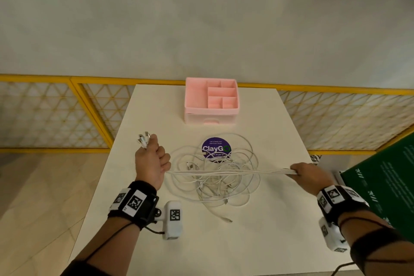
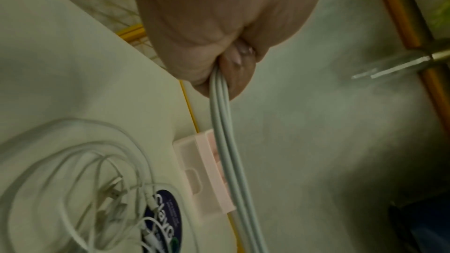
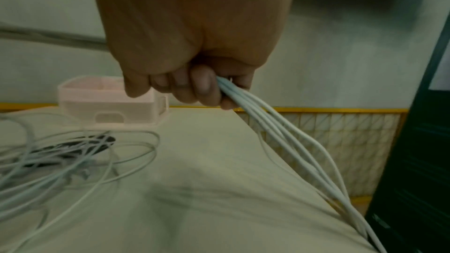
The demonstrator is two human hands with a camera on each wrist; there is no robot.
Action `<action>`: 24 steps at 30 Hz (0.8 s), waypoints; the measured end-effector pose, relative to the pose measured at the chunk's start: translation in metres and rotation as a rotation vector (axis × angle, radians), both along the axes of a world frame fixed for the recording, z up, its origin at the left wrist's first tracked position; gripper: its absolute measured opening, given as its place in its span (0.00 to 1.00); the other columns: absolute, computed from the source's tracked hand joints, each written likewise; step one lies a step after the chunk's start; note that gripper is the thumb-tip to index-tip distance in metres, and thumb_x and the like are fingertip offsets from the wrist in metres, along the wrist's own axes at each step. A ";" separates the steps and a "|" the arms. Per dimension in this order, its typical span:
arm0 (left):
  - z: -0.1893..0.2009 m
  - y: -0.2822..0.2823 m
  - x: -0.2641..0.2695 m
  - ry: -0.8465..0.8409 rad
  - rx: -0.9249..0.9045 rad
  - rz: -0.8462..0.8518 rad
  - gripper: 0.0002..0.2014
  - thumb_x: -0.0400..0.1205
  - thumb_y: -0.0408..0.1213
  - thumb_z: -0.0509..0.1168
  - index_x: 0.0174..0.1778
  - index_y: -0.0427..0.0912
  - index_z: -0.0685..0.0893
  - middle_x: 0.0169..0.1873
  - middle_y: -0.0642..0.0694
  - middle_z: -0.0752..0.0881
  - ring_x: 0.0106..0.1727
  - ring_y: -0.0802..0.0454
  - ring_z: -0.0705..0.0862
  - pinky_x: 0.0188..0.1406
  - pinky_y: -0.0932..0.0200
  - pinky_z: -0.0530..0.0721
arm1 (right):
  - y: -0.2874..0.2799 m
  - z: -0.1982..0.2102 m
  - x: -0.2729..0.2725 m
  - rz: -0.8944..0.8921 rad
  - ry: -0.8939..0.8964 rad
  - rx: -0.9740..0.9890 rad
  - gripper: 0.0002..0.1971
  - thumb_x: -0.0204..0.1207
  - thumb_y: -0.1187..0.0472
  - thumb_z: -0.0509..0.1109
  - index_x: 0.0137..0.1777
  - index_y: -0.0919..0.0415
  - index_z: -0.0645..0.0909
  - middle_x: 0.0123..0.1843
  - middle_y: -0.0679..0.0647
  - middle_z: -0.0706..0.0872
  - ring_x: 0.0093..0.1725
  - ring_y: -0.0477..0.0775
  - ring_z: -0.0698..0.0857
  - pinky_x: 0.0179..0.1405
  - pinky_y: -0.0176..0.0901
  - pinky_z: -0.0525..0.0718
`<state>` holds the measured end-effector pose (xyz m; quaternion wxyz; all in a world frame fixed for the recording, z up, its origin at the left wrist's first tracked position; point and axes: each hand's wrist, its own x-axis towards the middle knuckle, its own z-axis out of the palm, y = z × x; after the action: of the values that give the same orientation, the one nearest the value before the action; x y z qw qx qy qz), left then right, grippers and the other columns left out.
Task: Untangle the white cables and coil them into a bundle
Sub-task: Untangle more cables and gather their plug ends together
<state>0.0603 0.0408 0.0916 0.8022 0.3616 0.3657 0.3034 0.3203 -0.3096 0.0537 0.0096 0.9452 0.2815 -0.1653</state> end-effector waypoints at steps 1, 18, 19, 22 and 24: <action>-0.003 -0.003 0.001 0.019 0.007 -0.005 0.21 0.91 0.46 0.57 0.30 0.52 0.66 0.21 0.54 0.59 0.18 0.59 0.55 0.14 0.67 0.52 | -0.005 0.002 0.003 -0.025 -0.009 0.007 0.18 0.84 0.46 0.64 0.34 0.52 0.76 0.32 0.47 0.79 0.40 0.56 0.83 0.39 0.48 0.78; -0.041 0.008 -0.031 0.206 0.008 0.015 0.18 0.90 0.45 0.59 0.34 0.50 0.68 0.19 0.56 0.60 0.17 0.59 0.56 0.14 0.70 0.54 | 0.005 -0.049 -0.033 -0.159 0.363 -0.475 0.39 0.62 0.37 0.81 0.68 0.59 0.77 0.66 0.55 0.84 0.66 0.59 0.83 0.64 0.49 0.81; -0.041 0.007 -0.032 0.219 0.008 -0.006 0.17 0.90 0.44 0.59 0.34 0.50 0.69 0.19 0.55 0.60 0.17 0.59 0.56 0.14 0.70 0.54 | 0.018 -0.037 -0.031 -0.123 0.366 -0.491 0.43 0.55 0.34 0.84 0.66 0.58 0.78 0.65 0.54 0.85 0.64 0.59 0.84 0.63 0.50 0.82; -0.043 0.001 -0.033 0.255 0.015 -0.056 0.17 0.90 0.43 0.59 0.34 0.50 0.68 0.19 0.55 0.60 0.16 0.59 0.56 0.14 0.70 0.55 | 0.077 0.000 -0.032 0.048 0.300 -0.388 0.36 0.56 0.32 0.82 0.55 0.57 0.81 0.60 0.55 0.87 0.61 0.59 0.86 0.58 0.46 0.82; -0.045 -0.004 -0.035 0.271 0.024 -0.080 0.19 0.90 0.44 0.60 0.32 0.51 0.67 0.18 0.56 0.61 0.16 0.59 0.56 0.15 0.70 0.54 | 0.124 0.023 -0.046 0.182 0.267 -0.161 0.20 0.72 0.42 0.76 0.50 0.59 0.85 0.54 0.56 0.89 0.56 0.59 0.87 0.53 0.43 0.80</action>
<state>0.0256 0.0364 0.0468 0.7527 0.4229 0.4522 0.2240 0.2743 -0.1859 0.0771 0.0629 0.8817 0.3503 -0.3098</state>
